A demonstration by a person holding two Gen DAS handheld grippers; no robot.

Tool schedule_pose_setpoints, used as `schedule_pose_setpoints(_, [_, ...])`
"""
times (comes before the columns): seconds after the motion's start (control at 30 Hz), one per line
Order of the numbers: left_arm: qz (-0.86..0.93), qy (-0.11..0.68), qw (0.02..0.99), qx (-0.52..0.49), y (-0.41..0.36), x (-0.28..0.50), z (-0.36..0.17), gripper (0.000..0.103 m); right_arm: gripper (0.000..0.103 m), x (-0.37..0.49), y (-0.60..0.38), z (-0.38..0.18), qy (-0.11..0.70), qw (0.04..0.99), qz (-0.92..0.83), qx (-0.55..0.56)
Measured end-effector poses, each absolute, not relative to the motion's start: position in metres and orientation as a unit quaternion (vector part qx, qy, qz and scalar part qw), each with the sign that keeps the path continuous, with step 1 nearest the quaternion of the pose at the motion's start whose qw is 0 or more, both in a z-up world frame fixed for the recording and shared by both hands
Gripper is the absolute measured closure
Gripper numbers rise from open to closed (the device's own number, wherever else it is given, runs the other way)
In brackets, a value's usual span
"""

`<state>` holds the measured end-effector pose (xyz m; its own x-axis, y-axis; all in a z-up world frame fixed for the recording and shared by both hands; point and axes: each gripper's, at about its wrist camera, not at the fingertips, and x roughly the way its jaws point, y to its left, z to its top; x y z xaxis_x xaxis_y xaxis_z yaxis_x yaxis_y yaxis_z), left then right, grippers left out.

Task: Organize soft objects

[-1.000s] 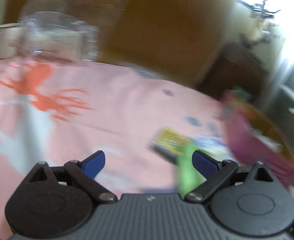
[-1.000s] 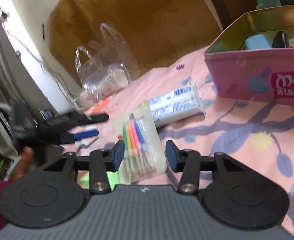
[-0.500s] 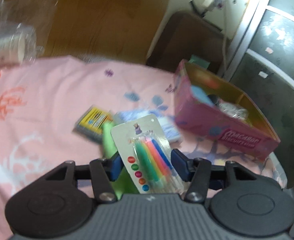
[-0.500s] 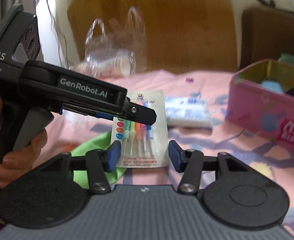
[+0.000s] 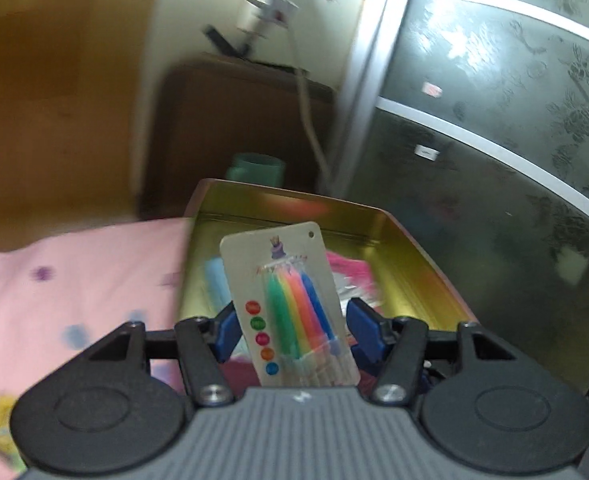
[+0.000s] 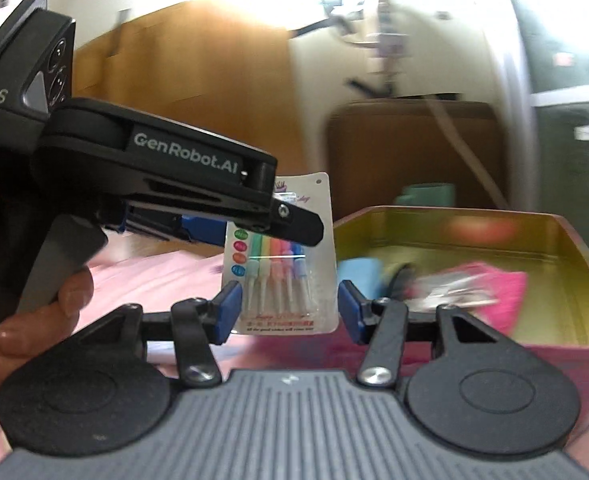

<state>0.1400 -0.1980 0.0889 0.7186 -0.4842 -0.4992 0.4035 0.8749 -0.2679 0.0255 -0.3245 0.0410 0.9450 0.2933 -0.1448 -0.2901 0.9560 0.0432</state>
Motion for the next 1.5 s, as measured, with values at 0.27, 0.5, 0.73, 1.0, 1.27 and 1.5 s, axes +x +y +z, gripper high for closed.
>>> schedule_pose_setpoints(0.27, [-0.270, 0.330, 0.903, -0.048, -0.281, 0.181, 0.069, 0.030, 0.045, 0.045, -0.374, 0.040, 0.080, 0.997, 0.013, 0.012])
schedule_pose_setpoints(0.5, [-0.268, 0.340, 0.901, -0.029, -0.295, 0.178, 0.055, 0.028, 0.033, 0.035, -0.392, 0.033, 0.069, 0.997, -0.036, 0.023])
schedule_pose_setpoints(0.73, [-0.241, 0.290, 0.925, -0.055, -0.221, 0.137, 0.079, 0.024, 0.033, 0.017, -0.368, 0.036, 0.043, 0.999, 0.004, 0.032])
schedule_pose_setpoints(1.0, [-0.079, 0.274, 0.953, -0.100, -0.082, 0.083, 0.062, 0.022, 0.033, 0.003, -0.305, 0.038, 0.061, 0.985, 0.158, 0.017])
schedule_pose_setpoints(1.27, [-0.076, 0.301, 0.935, -0.171, -0.019, 0.029, 0.032, 0.022, 0.034, 0.033, -0.217, 0.019, 0.172, 0.956, 0.226, -0.069])
schedule_pose_setpoints(1.5, [-0.089, 0.315, 0.920, -0.216, 0.006, 0.017, 0.020, 0.022, 0.038, 0.026, -0.180, 0.008, 0.240, 0.913, 0.326, -0.049])
